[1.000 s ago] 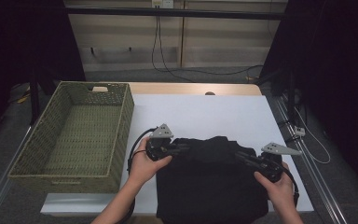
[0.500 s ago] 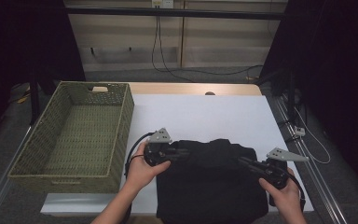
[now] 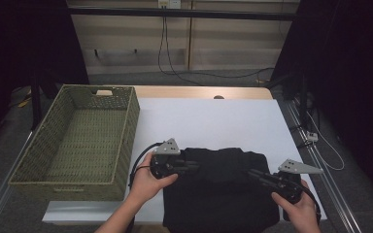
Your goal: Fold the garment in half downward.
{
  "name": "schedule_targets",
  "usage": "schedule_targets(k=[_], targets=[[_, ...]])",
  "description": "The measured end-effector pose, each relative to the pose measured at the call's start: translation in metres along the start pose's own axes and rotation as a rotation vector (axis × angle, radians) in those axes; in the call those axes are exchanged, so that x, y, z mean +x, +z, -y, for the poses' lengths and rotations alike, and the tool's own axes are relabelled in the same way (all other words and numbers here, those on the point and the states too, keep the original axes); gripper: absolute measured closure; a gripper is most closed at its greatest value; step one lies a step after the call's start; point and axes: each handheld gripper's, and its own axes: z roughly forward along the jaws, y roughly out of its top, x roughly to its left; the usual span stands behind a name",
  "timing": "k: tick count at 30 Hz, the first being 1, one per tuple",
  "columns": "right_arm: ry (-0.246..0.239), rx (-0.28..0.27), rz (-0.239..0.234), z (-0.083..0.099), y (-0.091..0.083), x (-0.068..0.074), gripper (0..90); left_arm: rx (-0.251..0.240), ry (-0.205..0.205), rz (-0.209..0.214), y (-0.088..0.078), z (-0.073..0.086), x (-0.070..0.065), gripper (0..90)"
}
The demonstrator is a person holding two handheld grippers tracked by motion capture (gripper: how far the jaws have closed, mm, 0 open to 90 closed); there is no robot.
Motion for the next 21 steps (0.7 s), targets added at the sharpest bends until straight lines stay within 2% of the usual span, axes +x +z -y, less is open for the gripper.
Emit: schedule_targets(k=[11, 21], targets=[[0.002, 0.019, -0.015, 0.006, -0.003, 0.000, 80.5, 0.034, 0.000, 0.016, 0.000, 0.008, -0.004, 82.9], [0.003, 0.038, -0.015, 0.011, 0.001, 0.000, 80.4, 0.048, -0.025, 0.043, 0.002, 0.015, -0.004, 82.2]])
